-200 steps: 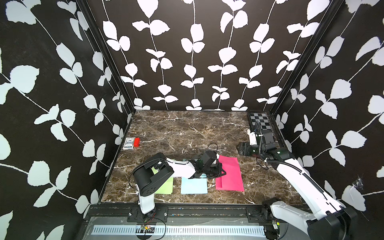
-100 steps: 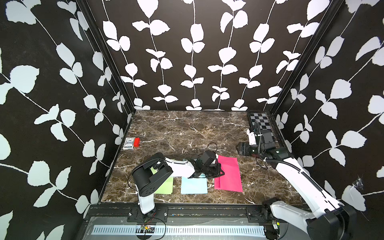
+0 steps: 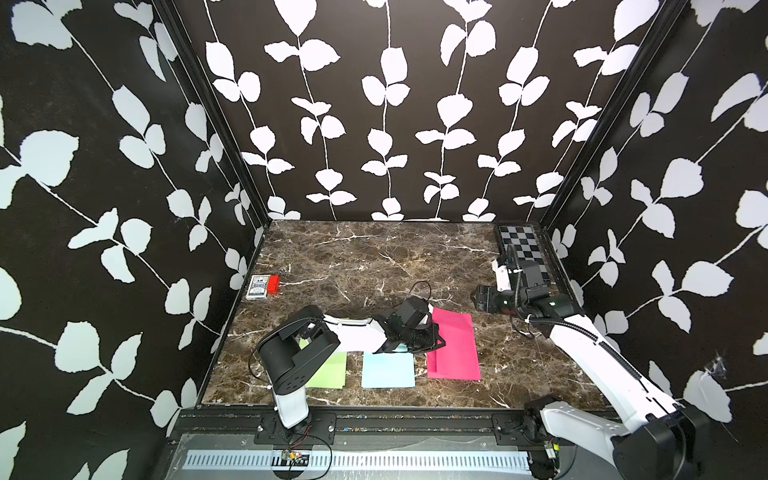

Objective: Sort the scattered colored papers by color
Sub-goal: Place the colored paper.

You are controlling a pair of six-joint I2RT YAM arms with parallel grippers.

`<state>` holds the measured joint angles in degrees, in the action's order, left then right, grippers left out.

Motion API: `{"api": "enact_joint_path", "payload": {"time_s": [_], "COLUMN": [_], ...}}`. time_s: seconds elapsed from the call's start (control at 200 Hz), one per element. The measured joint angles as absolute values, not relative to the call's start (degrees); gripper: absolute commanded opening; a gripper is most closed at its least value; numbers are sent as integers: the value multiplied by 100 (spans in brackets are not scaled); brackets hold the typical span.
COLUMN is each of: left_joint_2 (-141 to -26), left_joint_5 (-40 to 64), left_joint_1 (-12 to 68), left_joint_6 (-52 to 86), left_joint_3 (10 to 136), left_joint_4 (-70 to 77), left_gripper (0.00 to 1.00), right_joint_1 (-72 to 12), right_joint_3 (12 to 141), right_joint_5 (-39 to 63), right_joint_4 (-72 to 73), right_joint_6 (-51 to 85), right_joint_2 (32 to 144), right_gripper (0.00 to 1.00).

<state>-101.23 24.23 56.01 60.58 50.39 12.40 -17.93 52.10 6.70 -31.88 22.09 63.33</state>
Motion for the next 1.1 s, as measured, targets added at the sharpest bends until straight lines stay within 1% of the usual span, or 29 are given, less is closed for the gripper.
{"api": "enact_joint_path", "payload": {"time_s": [1.035,1.095], "left_joint_2": [-10307,-10309], "left_joint_5": [2635,2630], "left_joint_1": [5533,5529], "left_joint_6": [5843,5839], "left_joint_3": [5059,5059], "left_joint_4": [1013,1009], "left_gripper": [0,5], "right_joint_1": [-1793,-1793], "right_joint_3": [5188,5168], "right_joint_5": [672,672], "right_joint_4": [-3151,-3138], "right_joint_6": [2209,2209], "right_joint_2": [6399,6399], "right_gripper": [82,82]}}
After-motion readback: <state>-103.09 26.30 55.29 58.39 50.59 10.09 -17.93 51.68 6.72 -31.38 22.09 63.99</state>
